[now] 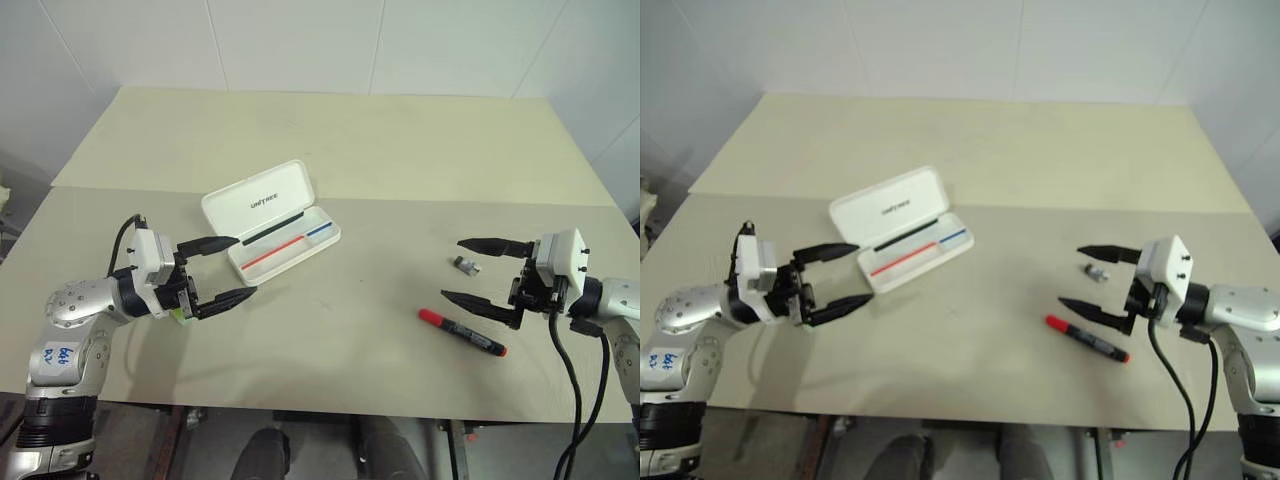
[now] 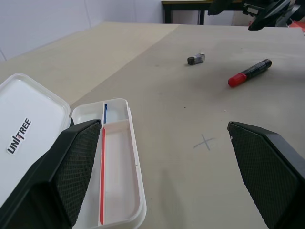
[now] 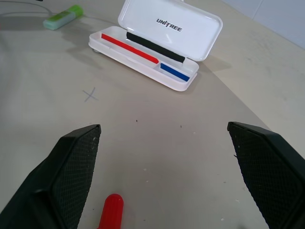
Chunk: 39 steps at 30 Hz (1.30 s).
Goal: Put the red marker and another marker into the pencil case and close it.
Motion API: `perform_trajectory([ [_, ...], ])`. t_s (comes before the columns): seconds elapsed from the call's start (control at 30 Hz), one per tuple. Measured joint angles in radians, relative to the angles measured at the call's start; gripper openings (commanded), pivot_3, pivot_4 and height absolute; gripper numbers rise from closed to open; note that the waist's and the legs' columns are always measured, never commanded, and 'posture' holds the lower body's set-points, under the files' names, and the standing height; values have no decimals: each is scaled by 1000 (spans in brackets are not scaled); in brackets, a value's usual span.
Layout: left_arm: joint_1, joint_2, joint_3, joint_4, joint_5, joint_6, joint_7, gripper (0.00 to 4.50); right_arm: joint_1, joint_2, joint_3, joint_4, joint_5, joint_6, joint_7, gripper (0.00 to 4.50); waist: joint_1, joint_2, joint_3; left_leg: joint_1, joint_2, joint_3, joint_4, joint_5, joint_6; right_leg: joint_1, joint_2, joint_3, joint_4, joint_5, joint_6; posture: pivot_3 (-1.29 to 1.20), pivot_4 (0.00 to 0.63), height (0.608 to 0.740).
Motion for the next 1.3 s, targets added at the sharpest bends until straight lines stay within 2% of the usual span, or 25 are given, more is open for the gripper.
perform_trajectory([
  [0.2, -3, -13, -26, 0, 19, 1, 34, 4467, 28, -10, 47, -14, -6, -4, 53, 4500, 1, 0, 0, 0, 0, 0, 1, 0, 0, 0, 0, 0, 0, 0, 0, 0, 150, 740],
  [0.4, -9, -11, -49, 4, 38, 19, 37, 4467, 31, -10, 55, -54, -5, 3, 36, 4500, 1, 0, 0, 0, 0, 0, 2, 0, 0, 0, 0, 0, 2, 0, 0, 0, 150, 740],
  [0.5, -15, -9, -51, 8, 63, 20, 55, 3868, 28, -10, 59, -52, -5, 7, 34, 4500, 1, 0, 0, 0, 0, 0, 3, 0, 0, 0, 0, 0, 2, 0, 0, 0, 150, 740],
  [0.57, -17, -9, -58, 10, 87, 19, 80, 3239, 16, -8, 64, -44, -5, 5, 35, 4500, 0, 0, 0, 0, 0, 0, 3, 0, 0, 0, 0, 0, 2, 0, 0, 0, 150, 740],
  [0.9, -42, -11, -124, 63, 235, 53, 216, 3239, -36, 38, 114, -102, -3, 5, -4, 4500, 2, 0, 0, -1, -1, -1, 4, 0, 0, 0, 0, 0, 3, 0, 0, 0, 150, 740],
  [1.3, -94, 58, -191, 71, 253, 197, 139, 3239, -38, 137, 185, -233, -8, 37, -138, 4500, 1, 0, 0, -1, 0, -2, 4, 0, 0, 0, 0, -1, 3, 0, 0, 0, 150, 740],
])
